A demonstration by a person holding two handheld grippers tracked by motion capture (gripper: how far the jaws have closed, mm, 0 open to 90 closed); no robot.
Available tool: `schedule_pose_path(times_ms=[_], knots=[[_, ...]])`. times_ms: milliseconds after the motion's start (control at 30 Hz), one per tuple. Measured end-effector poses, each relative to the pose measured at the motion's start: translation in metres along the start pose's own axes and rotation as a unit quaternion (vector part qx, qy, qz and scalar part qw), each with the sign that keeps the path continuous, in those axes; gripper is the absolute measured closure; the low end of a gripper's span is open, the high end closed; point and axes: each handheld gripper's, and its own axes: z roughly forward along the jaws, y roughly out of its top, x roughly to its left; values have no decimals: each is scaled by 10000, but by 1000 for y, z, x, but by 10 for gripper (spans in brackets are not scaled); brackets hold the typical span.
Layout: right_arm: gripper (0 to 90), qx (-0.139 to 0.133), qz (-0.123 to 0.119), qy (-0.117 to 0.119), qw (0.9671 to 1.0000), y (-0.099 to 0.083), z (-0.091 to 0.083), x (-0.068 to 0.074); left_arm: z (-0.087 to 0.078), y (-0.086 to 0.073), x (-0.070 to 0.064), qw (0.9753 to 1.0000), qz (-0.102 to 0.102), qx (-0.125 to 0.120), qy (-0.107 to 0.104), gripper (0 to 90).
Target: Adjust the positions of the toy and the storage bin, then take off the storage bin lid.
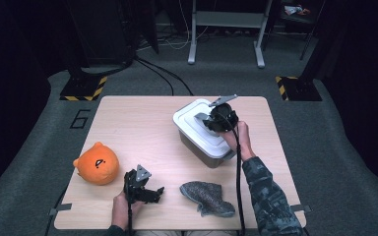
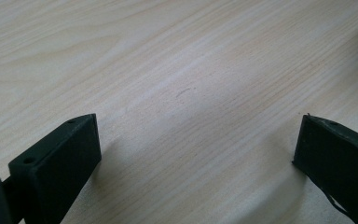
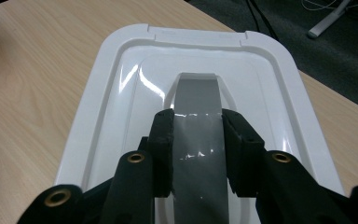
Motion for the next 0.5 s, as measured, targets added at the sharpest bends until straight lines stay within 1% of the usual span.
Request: schedule_pose_path(times_ms=[200, 233, 267, 300, 333, 367, 433, 500], knots=[[666, 0, 9, -11, 10000, 0, 0, 0, 0, 0, 0, 10000, -25, -3, -10, 1], [666, 13, 22, -15, 10000, 0, 0, 1, 0, 0, 0, 10000, -2, 0, -1, 1], [666, -21, -35, -20, 10000, 0, 0, 0, 0, 0, 0, 10000, 0, 1, -1, 1], [666, -19, -37, -32, 10000, 0, 0, 0, 0, 0, -1, 10000, -42, -4, -16, 1], [666, -17, -20, -27, 10000, 1, -1, 0, 0, 0, 0, 10000, -4, 0, -2, 1], [665, -72, -37, -32, 10000, 1, -1, -1, 0, 0, 0, 10000, -13, 18, -15, 1], [665, -66, 61, -44, 9999, 2, -5, 0, 0, 0, 0, 10000, -9, 9, -14, 1], [665, -117, 2, -49, 9999, 4, -8, -1, 0, 0, 0, 10000, -4, 8, -10, 1]])
